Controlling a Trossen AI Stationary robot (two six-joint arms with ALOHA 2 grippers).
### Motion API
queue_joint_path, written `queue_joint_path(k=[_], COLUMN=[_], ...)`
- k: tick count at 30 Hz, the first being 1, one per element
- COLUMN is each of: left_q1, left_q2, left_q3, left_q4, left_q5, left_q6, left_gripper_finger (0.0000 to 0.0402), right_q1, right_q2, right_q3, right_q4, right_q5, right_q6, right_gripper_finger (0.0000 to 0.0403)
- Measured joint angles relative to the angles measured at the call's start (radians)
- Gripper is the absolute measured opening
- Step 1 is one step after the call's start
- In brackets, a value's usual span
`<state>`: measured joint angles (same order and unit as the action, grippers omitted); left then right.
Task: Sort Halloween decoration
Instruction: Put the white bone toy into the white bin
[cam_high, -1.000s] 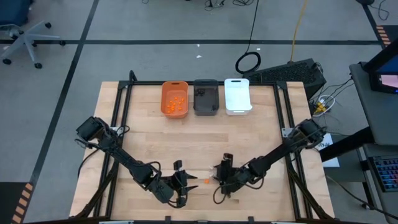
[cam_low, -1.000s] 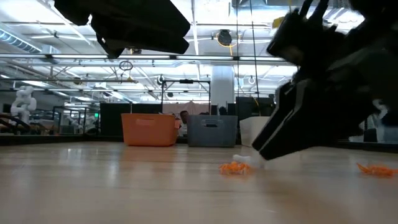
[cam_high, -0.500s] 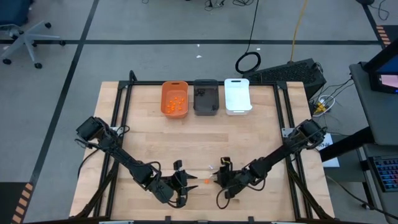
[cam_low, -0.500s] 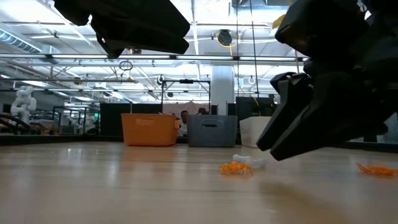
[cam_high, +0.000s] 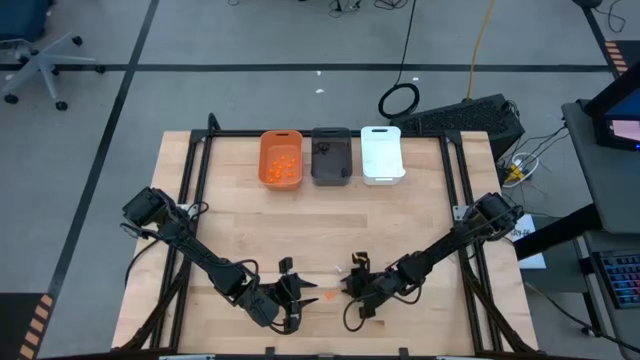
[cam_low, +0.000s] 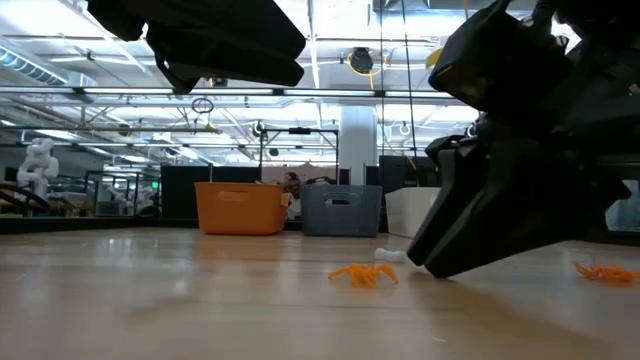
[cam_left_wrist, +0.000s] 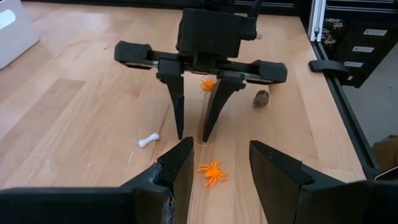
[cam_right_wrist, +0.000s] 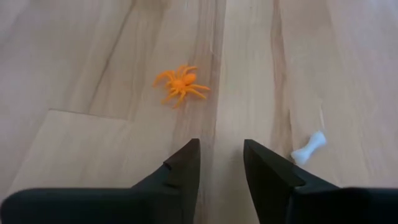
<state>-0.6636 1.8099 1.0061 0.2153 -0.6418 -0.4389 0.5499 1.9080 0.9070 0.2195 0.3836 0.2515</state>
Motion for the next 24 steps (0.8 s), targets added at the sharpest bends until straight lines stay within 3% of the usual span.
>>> queue_joint_path(k=[6, 12, 24], left_q1=[0.000, -0.009, -0.091], left_q2=[0.000, -0.001, -0.001], left_q3=[0.000, 0.000, 0.000], left_q4=[-0.027, -0.126, -0.163], left_q5=[0.000, 0.003, -0.032], left_q6=[-0.001, -0.078, -0.106], left_gripper_finger=[0.0155, 0.0155, 0.0155], right_q1=[0.000, 0.007, -0.022], right_q2=[0.000, -0.013, 0.055], right_q3=[-0.002, -0.002, -0.001], right_q4=[0.043, 0.058, 0.061], right_q5=[0.012, 0.211, 0.221], right_q6=[0.022, 0.046, 0.177], right_gripper_finger=[0.0095, 0.0111, 0.0154])
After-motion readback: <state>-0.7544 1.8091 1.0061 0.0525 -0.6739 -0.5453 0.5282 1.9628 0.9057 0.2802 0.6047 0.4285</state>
